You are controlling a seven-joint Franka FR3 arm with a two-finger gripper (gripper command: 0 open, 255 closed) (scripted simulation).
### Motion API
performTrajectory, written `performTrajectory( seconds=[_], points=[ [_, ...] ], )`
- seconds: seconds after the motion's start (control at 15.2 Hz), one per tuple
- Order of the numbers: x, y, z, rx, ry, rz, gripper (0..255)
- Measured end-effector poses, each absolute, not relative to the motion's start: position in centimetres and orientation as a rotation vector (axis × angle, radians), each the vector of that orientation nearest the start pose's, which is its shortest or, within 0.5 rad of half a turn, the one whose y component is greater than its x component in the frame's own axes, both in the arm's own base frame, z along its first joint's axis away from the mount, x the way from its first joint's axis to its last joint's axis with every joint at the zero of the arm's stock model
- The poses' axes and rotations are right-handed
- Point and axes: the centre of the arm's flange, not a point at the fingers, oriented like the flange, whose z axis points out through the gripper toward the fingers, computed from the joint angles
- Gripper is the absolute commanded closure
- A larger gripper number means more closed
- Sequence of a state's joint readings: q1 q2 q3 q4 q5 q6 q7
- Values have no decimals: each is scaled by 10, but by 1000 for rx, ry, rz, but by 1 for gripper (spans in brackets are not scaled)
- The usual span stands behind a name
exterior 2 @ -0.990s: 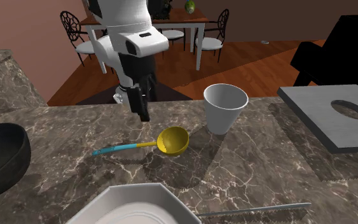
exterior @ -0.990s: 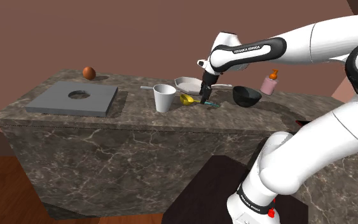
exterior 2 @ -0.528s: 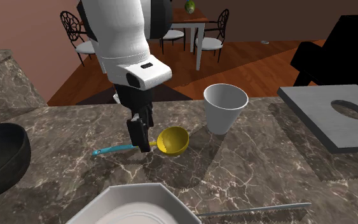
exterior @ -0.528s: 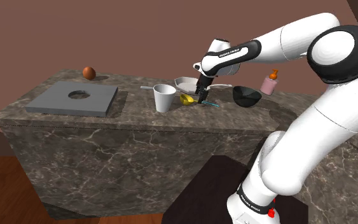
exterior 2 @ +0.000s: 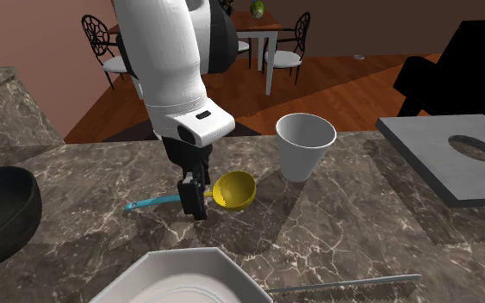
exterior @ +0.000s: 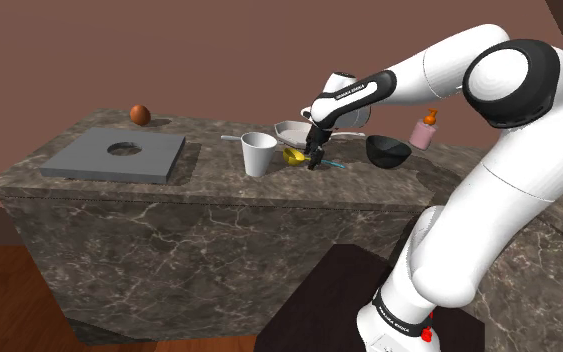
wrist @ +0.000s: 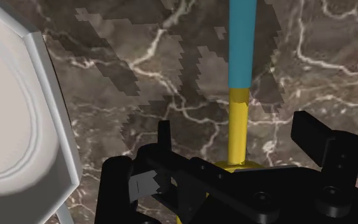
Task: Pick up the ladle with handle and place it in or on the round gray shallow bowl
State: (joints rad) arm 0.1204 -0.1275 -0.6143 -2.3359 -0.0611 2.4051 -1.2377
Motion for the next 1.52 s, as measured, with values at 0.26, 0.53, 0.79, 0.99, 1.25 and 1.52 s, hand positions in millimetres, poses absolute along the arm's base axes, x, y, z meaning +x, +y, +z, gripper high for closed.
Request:
performTrajectory(
  seconds=[0.26, 0.53, 0.79, 0.99, 1.25, 1.52],
  points=[
    [446, -243, 394, -3003, -1240, -220, 0],
    [445, -241, 394, -2992, -1239, -211, 255],
    [446, -243, 394, -2999, -1239, -217, 255],
    [446, -243, 394, -3002, -1240, -220, 255],
    [446, -244, 411, -3003, -1240, -221, 255],
    [447, -244, 431, -3003, -1240, -221, 255]
  ],
)
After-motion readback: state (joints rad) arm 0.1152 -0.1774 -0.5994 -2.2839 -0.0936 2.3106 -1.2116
